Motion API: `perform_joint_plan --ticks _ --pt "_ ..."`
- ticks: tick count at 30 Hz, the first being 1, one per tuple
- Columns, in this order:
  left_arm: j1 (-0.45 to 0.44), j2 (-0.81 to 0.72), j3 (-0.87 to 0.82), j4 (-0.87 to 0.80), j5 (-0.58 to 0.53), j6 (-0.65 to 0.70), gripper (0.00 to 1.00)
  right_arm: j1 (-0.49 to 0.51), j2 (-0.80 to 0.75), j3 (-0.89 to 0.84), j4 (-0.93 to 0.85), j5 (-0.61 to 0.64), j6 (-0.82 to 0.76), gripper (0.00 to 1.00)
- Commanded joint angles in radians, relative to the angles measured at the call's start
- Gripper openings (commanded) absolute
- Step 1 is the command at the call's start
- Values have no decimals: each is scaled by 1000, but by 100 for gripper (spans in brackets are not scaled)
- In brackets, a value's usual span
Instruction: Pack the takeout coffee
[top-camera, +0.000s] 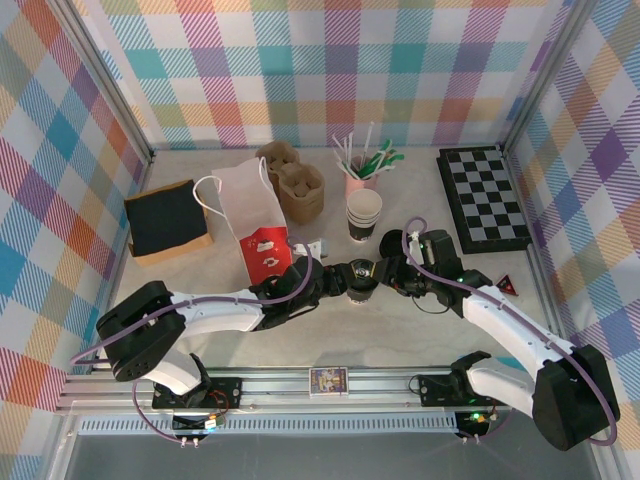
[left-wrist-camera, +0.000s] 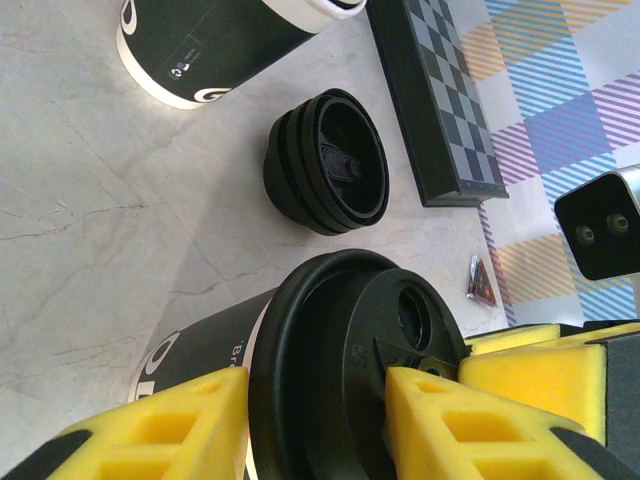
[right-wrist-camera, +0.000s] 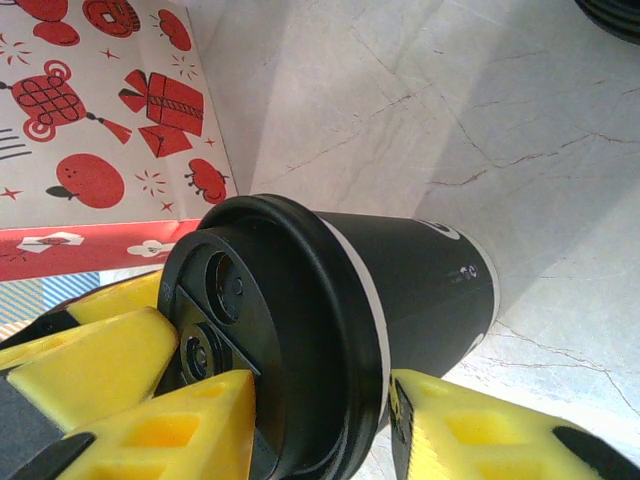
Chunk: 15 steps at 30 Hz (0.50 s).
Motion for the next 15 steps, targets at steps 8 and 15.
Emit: perform_joint_plan --ticks 8,15 --pt "-5 71 -61 -83 23 14 39 5 7 -37 -38 62 -36 40" --pt "-18 79 -74 -77 16 25 39 5 -26 -71 -34 73 -27 40"
